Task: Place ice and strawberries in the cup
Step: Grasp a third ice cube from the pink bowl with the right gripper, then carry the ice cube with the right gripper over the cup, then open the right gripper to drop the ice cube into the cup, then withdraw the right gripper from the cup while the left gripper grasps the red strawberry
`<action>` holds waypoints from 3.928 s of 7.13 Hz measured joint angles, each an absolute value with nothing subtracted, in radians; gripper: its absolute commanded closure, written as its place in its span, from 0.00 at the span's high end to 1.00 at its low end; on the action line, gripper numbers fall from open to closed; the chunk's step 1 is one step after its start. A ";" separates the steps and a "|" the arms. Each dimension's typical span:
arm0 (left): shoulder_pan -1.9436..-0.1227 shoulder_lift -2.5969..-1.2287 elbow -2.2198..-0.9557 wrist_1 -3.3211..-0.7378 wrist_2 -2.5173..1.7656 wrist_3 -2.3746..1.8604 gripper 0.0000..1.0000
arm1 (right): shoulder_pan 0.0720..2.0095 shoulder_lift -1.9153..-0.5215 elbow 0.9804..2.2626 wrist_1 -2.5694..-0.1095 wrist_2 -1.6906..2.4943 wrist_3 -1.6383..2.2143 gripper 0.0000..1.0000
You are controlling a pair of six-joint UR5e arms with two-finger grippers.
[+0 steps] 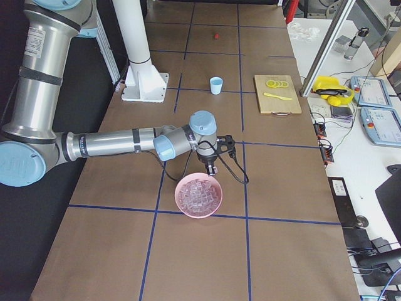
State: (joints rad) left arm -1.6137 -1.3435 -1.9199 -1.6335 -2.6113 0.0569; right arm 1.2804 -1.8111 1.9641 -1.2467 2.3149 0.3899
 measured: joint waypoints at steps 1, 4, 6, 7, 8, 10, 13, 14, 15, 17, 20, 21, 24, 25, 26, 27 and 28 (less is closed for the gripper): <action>-1.614 -1.343 -1.920 -1.634 -2.614 0.057 1.00 | 1.263 -1.769 1.998 -1.245 2.353 0.569 0.00; -1.614 -1.342 -1.914 -1.634 -2.615 0.058 1.00 | 1.115 -1.545 2.034 -1.238 2.386 1.168 0.00; -1.614 -1.342 -1.908 -1.633 -2.615 0.060 1.00 | 0.912 -1.368 2.033 -1.241 2.233 1.492 0.00; -1.614 -1.342 -1.906 -1.632 -2.614 0.061 1.00 | 0.795 -1.292 2.021 -1.246 2.140 1.598 0.00; -1.614 -1.342 -1.906 -1.631 -2.614 0.061 1.00 | 0.690 -1.223 1.995 -1.248 2.055 1.672 0.00; -1.614 -1.341 -1.906 -1.631 -2.615 0.059 1.00 | 0.531 -1.082 1.894 -1.249 1.907 1.749 0.03; -1.614 -1.339 -1.907 -1.631 -2.615 0.057 1.00 | 0.455 -0.977 1.780 -1.242 1.821 1.765 0.06; -1.614 -1.339 -1.907 -1.631 -2.615 0.057 1.00 | 0.450 -0.960 1.759 -1.241 1.813 1.763 0.08; -1.614 -1.339 -1.907 -1.631 -2.615 0.057 1.00 | 0.449 -0.953 1.746 -1.240 1.804 1.760 0.17; -1.614 -1.339 -1.908 -1.631 -2.615 0.057 1.00 | 0.448 -0.942 1.720 -1.239 1.787 1.758 0.57; -1.614 -1.339 -1.908 -1.631 -2.615 0.057 1.00 | 0.448 -0.938 1.711 -1.239 1.784 1.760 0.65; -1.613 -1.339 -1.908 -1.631 -2.615 0.056 1.00 | 0.450 -0.937 1.712 -1.239 1.784 1.758 0.68; -1.511 -1.369 -1.898 -1.631 -2.603 -0.011 1.00 | 0.528 -0.984 1.797 -1.247 1.832 1.756 1.00; -1.453 -1.395 -1.891 -1.643 -2.593 -0.078 1.00 | 0.585 -1.053 1.866 -1.249 1.886 1.755 1.00; -1.400 -1.411 -1.879 -1.686 -2.557 -0.140 1.00 | 0.641 -1.121 1.926 -1.249 1.935 1.755 1.00; -1.340 -1.427 -1.839 -1.772 -2.504 -0.218 0.97 | 0.686 -1.181 1.968 -1.248 1.968 1.743 1.00; -1.260 -1.452 -1.769 -1.898 -2.439 -0.316 0.99 | 0.718 -1.225 1.990 -1.246 1.994 1.717 1.00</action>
